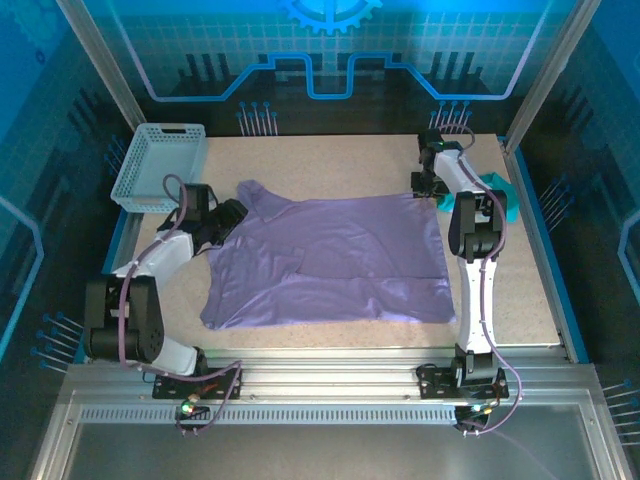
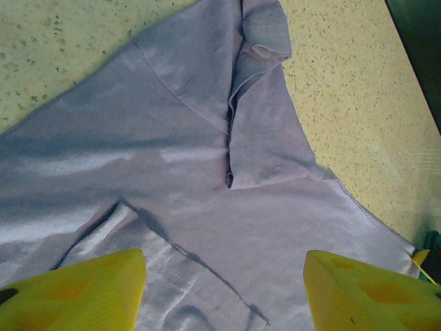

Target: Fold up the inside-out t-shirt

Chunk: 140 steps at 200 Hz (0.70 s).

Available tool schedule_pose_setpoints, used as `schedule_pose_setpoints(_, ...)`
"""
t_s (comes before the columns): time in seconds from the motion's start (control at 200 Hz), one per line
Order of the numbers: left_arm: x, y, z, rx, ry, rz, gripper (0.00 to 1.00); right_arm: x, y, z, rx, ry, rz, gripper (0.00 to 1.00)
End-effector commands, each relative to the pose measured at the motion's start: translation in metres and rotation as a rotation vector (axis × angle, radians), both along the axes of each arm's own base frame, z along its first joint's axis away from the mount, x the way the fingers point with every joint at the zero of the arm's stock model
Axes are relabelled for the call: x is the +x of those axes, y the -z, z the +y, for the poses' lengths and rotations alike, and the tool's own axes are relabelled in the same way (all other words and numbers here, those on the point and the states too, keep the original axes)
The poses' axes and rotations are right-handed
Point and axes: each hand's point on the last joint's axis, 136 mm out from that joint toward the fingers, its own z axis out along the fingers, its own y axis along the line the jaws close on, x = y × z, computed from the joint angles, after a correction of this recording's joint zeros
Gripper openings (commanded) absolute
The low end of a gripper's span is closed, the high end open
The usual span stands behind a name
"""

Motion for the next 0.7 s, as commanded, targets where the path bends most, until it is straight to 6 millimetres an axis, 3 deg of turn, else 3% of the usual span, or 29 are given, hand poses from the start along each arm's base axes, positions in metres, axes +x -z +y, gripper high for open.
schedule_pose_setpoints(0.0, 0.027, -0.014, 0.004, 0.024, 0.011, -0.051, 0.63, -0.007, 0.017, -0.003, 0.013, -0.01, 0.063, 0.24)
schedule_pose_setpoints(0.255, 0.079, 0.016, 0.013, 0.142, 0.087, 0.092, 0.62, -0.001, -0.002, 0.004, 0.0, -0.059, 0.01, 0.09)
schedule_pose_setpoints(0.525, 0.138, 0.041, 0.014, 0.194, 0.149, 0.158, 0.58, 0.0, -0.012, 0.006, 0.002, -0.078, -0.012, 0.09)
schedule_pose_setpoints(0.695, 0.153, 0.055, 0.004, 0.222, 0.199, 0.203, 0.54, 0.0, -0.012, 0.006, 0.003, -0.082, -0.012, 0.09)
